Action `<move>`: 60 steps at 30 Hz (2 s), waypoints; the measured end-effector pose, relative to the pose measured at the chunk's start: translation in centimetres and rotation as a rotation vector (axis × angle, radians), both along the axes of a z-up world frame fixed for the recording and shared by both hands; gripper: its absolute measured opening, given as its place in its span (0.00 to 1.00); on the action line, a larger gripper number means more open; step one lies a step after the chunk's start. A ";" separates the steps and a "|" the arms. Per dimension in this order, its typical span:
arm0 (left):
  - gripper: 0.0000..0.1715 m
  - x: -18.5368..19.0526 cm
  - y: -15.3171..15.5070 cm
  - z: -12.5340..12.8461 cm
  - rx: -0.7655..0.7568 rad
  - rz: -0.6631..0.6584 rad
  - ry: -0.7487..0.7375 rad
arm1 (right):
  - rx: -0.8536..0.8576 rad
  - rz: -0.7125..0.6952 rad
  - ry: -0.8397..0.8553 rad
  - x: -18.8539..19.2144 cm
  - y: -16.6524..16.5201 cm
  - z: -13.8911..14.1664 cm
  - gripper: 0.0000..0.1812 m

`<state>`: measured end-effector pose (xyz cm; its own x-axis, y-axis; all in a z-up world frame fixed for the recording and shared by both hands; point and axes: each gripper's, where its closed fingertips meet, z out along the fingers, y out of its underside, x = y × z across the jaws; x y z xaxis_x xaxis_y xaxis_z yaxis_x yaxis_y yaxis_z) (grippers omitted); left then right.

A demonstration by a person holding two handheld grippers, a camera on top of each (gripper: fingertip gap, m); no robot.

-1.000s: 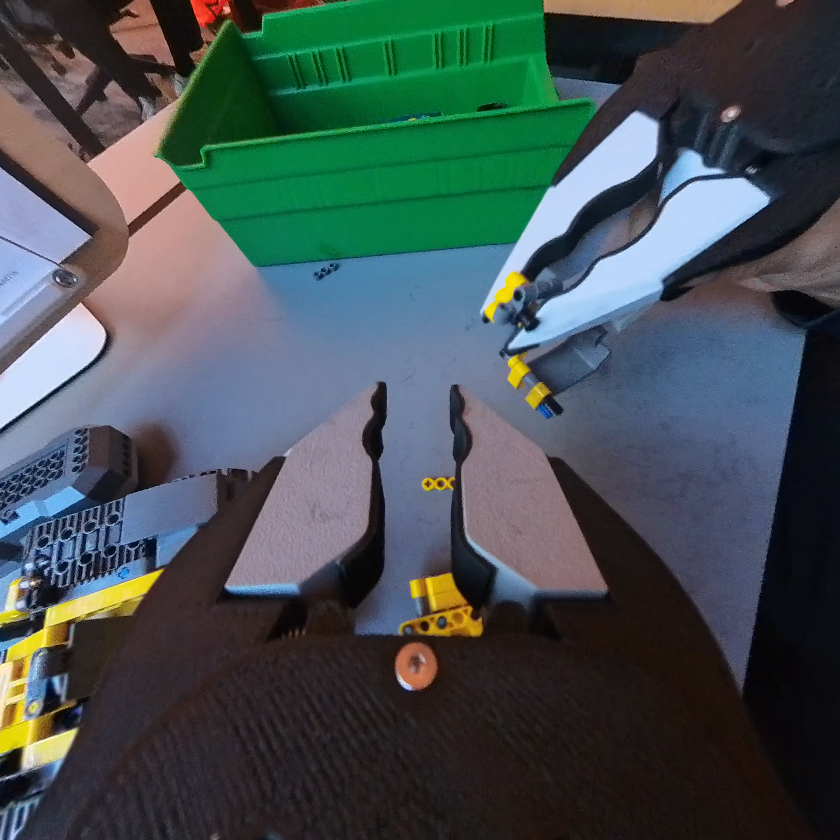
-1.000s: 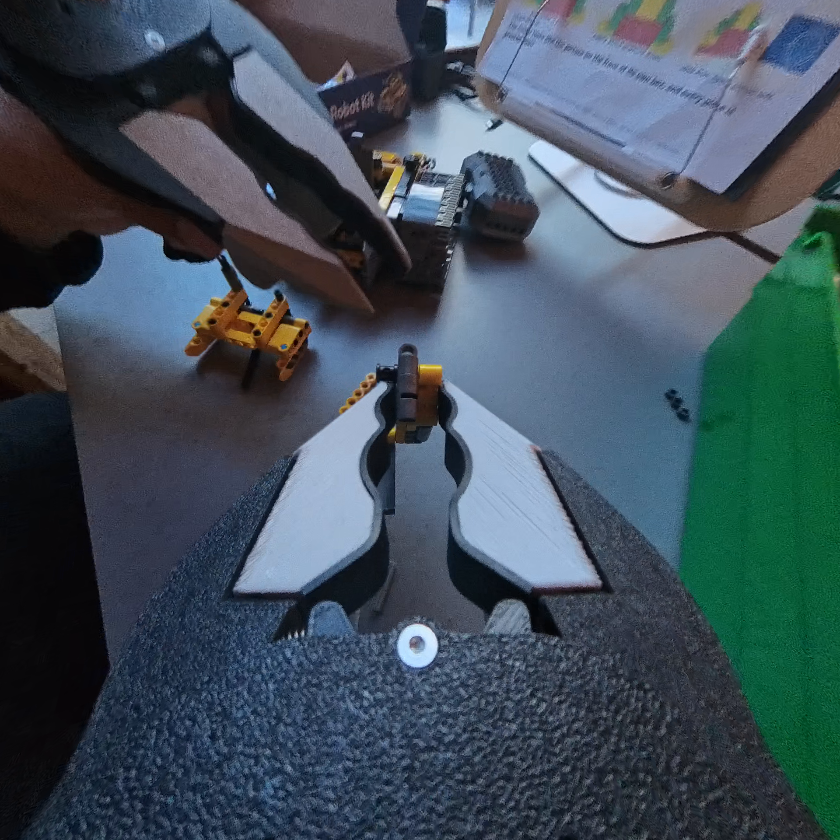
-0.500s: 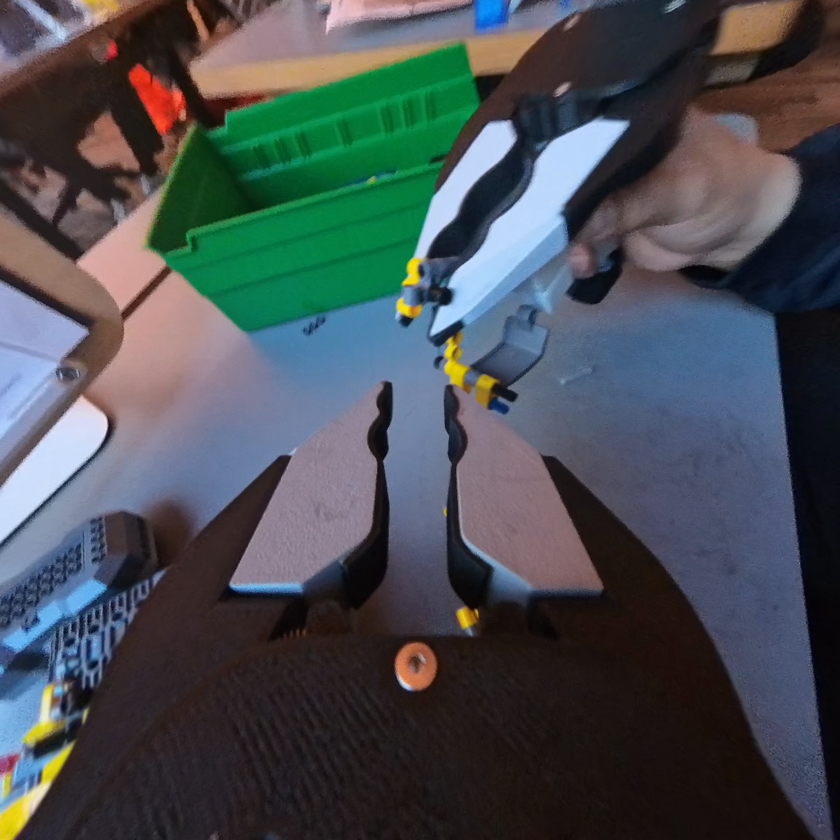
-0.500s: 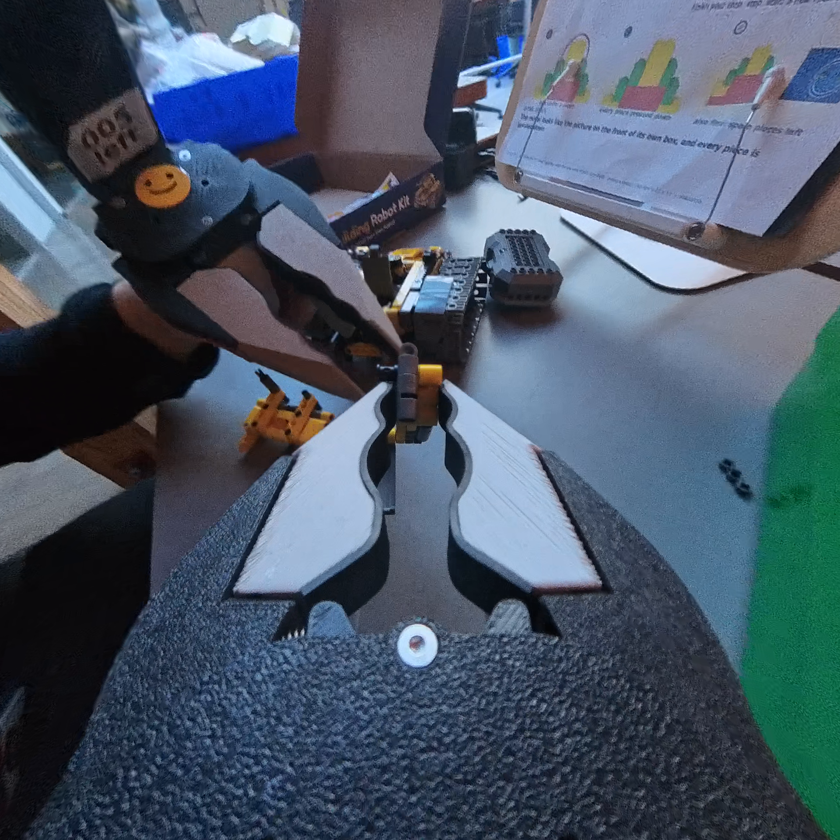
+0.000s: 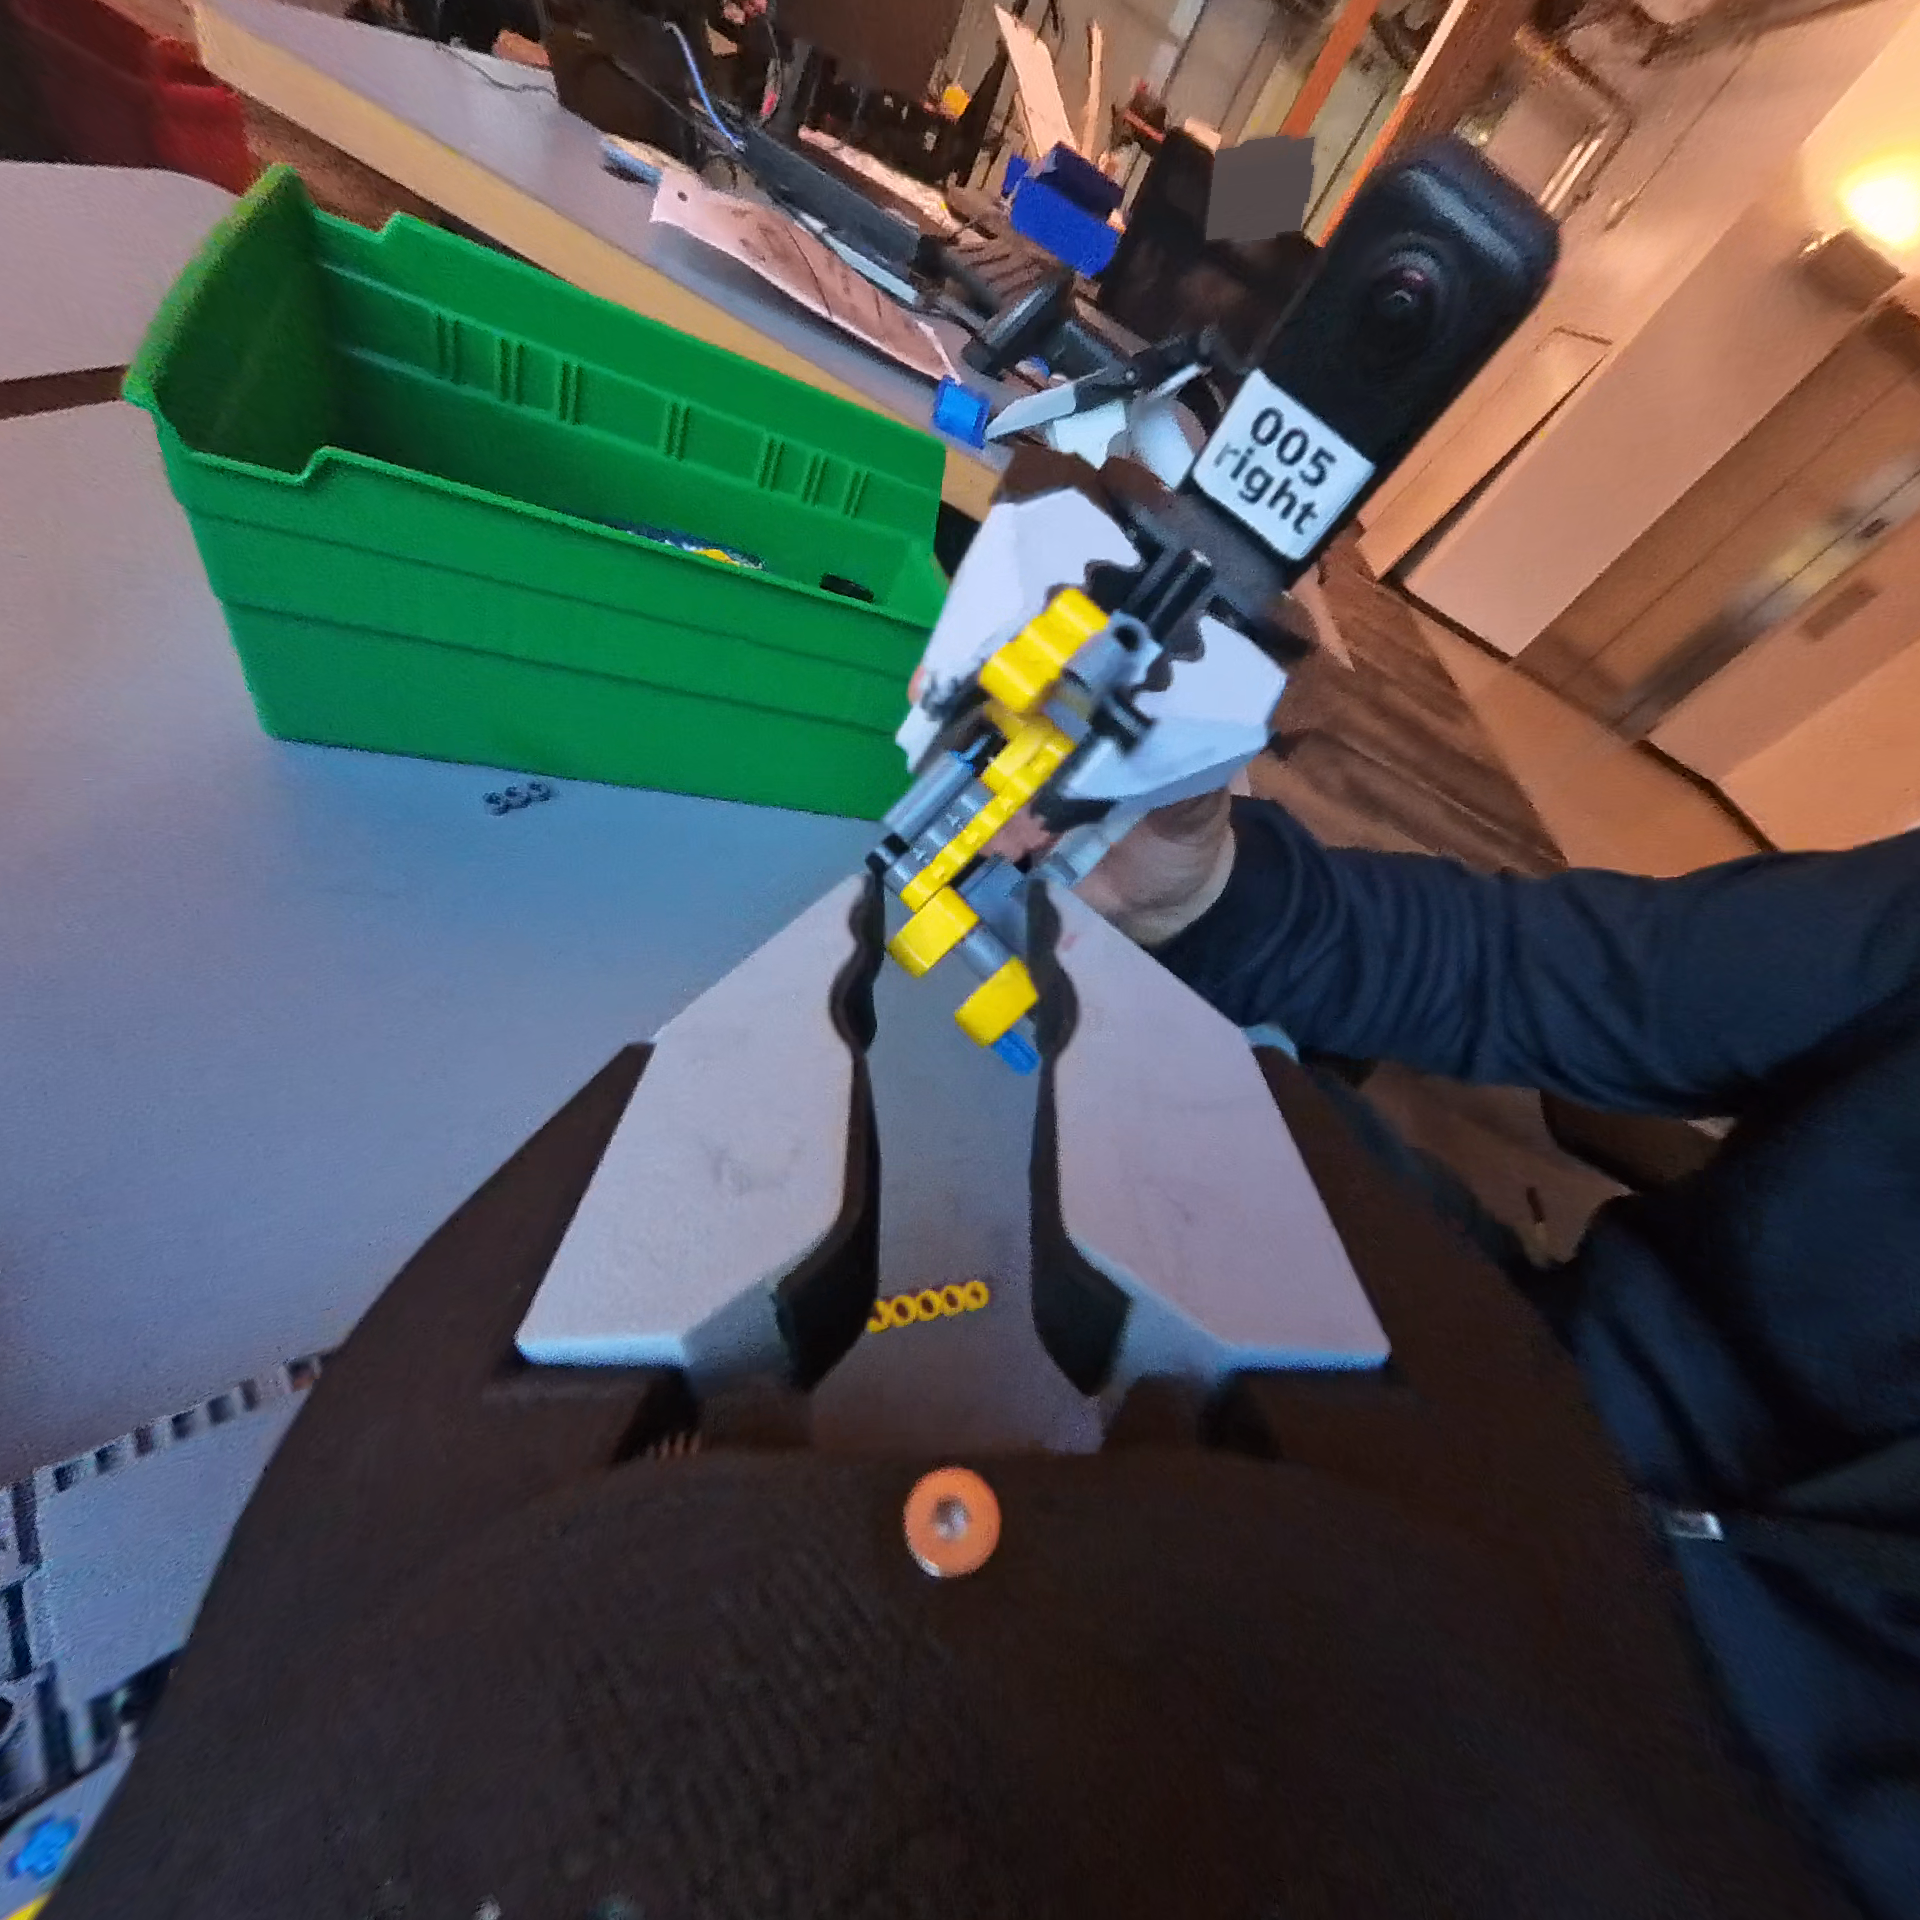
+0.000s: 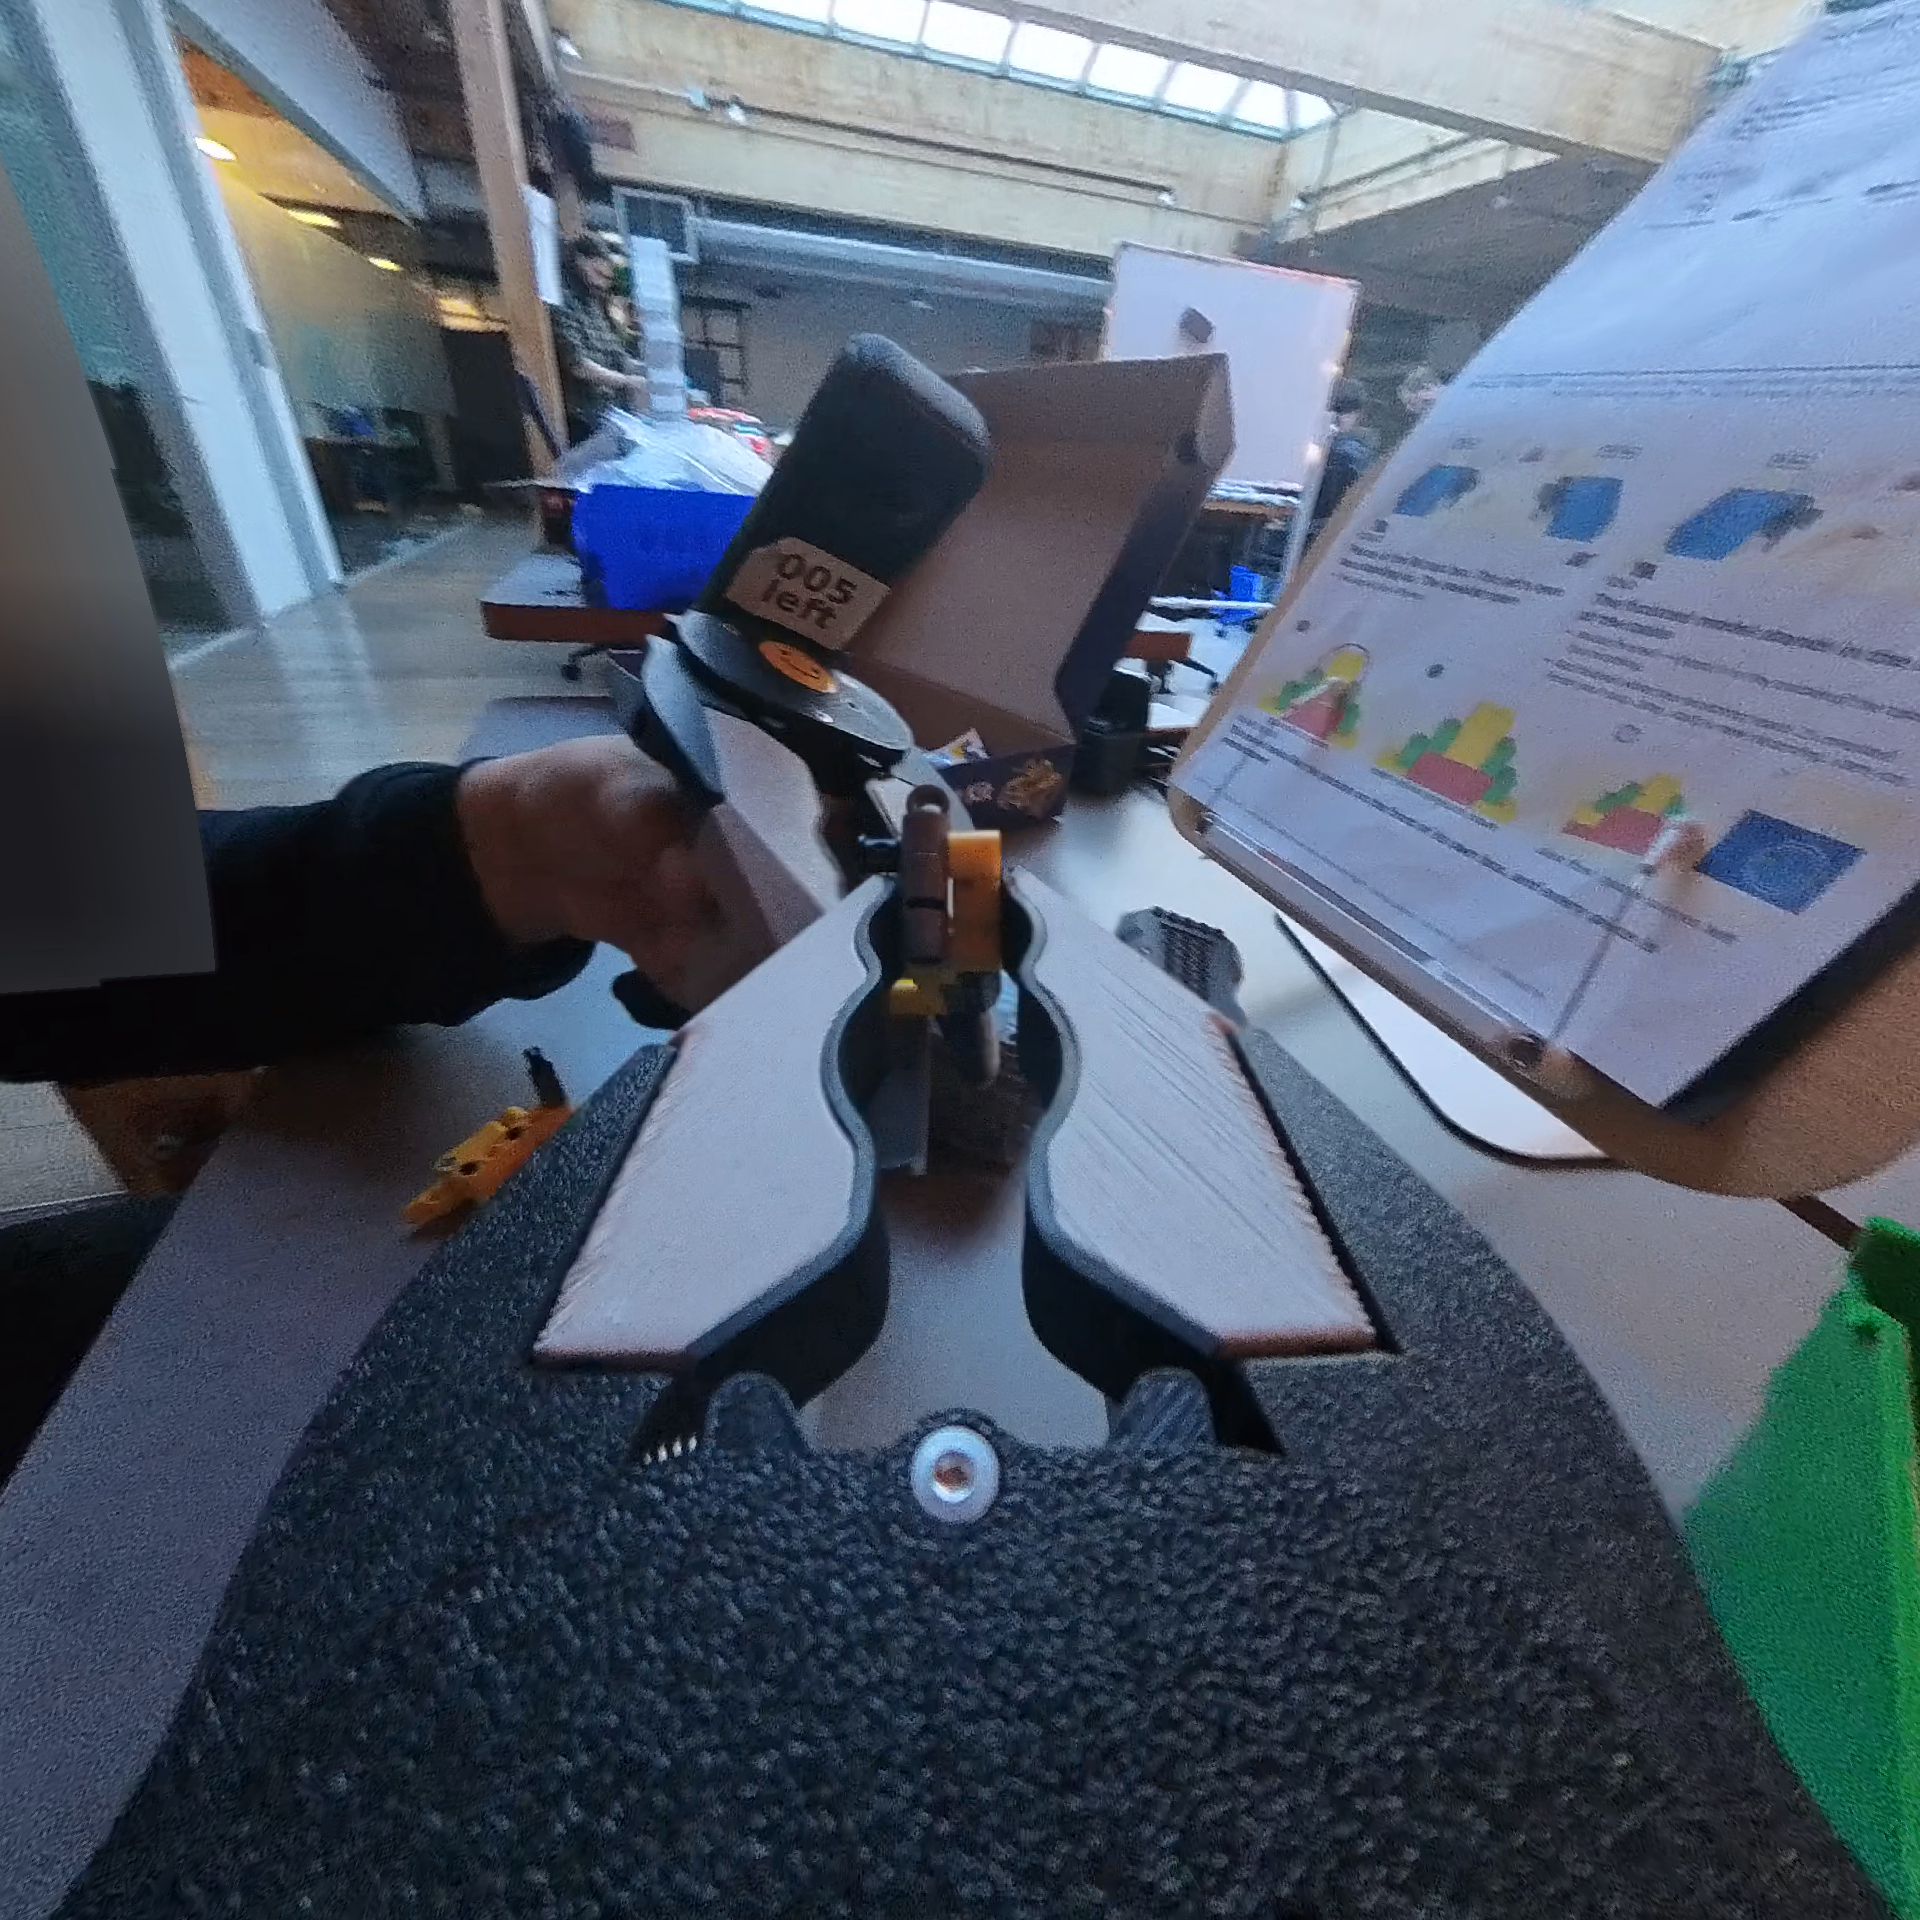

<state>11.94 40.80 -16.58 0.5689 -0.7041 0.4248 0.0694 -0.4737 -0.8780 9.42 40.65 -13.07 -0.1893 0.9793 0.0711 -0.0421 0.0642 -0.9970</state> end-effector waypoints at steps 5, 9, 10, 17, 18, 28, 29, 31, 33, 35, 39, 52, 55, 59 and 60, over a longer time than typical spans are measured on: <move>0.12 -0.9 0.7 -0.1 0.183 0.138 0.233 | -0.036 0.032 0.000 0.0 -0.7 -0.3 0.11; 0.11 -2.7 1.2 0.1 0.337 0.271 0.388 | -0.171 0.048 -0.058 -0.3 -0.2 -1.6 0.14; 0.11 -2.9 1.2 0.0 0.353 0.292 0.415 | -0.179 0.039 -0.075 -0.3 -0.1 -2.0 0.15; 0.08 -5.5 1.7 1.4 0.499 0.468 0.587 | -0.149 -0.006 -0.208 0.1 0.2 -4.0 0.17; 0.08 -5.6 1.7 1.5 0.498 0.468 0.573 | -0.148 0.022 -0.269 0.2 -0.3 -4.8 0.16; 0.08 -7.6 1.6 3.1 0.542 0.595 0.511 | -0.029 0.106 -0.775 1.4 -6.1 -14.1 0.16; 0.08 -7.6 1.7 3.0 0.540 0.598 0.515 | -0.022 0.105 -0.812 1.7 -6.3 -14.8 0.17; 0.08 -7.5 1.7 3.0 0.548 0.598 0.527 | -0.003 0.094 -0.875 2.0 -6.2 -16.2 0.15; 0.08 -7.2 1.7 2.9 0.554 0.589 0.542 | 0.014 0.126 -0.883 2.2 -6.7 -16.4 0.04; 0.08 -6.9 1.7 2.6 0.554 0.577 0.562 | 0.042 0.107 -0.885 2.3 -6.3 -16.3 0.01; 0.08 -6.8 1.7 2.5 0.564 0.579 0.583 | 0.158 -0.099 -0.682 1.5 -2.4 -12.1 0.01; 0.08 -4.5 1.7 1.4 0.540 0.498 0.562 | 0.245 -1.050 -0.345 13.4 14.0 -1.2 0.02; 0.08 -4.4 1.8 1.3 0.545 0.500 0.576 | 0.281 -1.077 -0.356 13.3 13.8 -1.1 0.08; 0.07 -4.6 1.7 1.6 0.541 0.503 0.551 | 0.260 -1.076 -0.453 13.8 14.2 -1.7 0.10; 0.07 -4.7 1.7 1.7 0.541 0.505 0.541 | 0.250 -1.041 -0.435 13.4 13.7 -1.0 0.10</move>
<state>7.24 42.48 -14.89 0.8886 -0.3431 -0.3044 -0.3287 -0.0137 -0.9443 22.85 54.31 -14.08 0.6453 0.6434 0.4119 0.4912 0.0635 -0.8687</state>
